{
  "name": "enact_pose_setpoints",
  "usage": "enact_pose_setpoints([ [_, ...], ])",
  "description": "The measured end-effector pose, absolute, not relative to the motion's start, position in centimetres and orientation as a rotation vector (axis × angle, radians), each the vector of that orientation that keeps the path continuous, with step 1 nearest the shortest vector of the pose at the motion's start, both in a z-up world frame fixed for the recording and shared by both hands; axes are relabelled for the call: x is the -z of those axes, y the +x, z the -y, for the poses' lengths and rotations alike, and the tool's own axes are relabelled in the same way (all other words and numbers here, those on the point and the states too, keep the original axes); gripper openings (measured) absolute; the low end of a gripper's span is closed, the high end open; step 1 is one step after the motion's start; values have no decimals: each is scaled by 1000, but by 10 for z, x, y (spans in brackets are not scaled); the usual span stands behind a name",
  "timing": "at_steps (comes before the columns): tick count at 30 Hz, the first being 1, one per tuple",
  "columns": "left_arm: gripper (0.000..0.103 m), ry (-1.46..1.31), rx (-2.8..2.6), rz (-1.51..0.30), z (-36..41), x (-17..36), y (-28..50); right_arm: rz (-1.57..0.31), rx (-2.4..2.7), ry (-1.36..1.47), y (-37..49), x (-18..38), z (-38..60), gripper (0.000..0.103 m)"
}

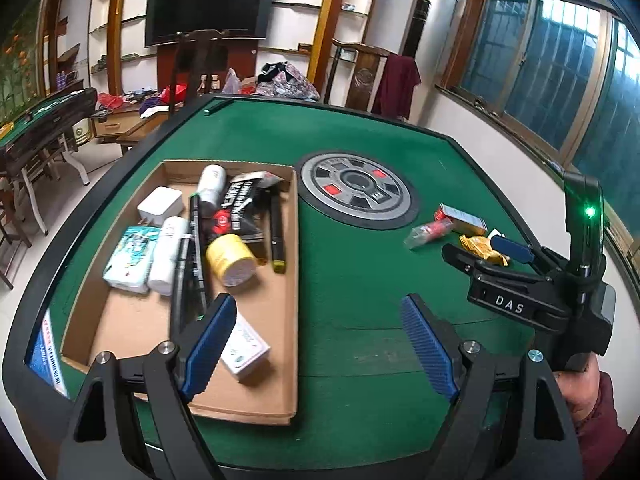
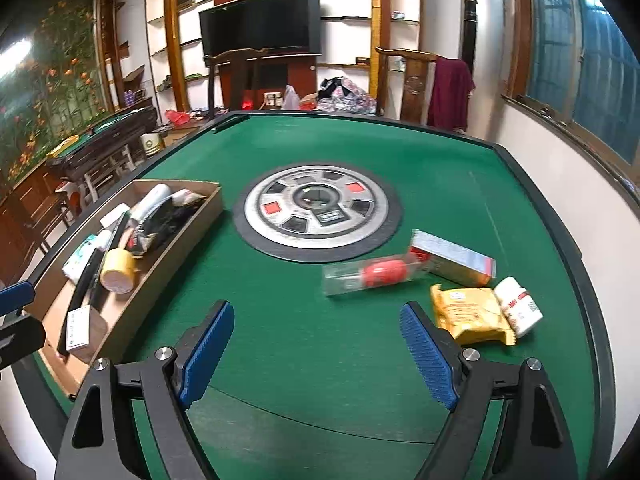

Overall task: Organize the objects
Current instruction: 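Move both open tools back over the remaining items on the table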

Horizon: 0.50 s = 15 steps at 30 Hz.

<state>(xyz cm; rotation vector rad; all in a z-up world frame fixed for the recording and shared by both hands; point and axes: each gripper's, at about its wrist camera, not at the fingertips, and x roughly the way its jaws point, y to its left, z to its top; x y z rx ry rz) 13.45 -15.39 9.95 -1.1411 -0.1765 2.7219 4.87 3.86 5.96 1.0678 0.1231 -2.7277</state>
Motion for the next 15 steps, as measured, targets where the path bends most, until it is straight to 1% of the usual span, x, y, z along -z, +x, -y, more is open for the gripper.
enact_pose_setpoints([
  [15,84,-1207,-2645,70,103,-90,117,-62,2798,1137,37,-52,-96,89],
])
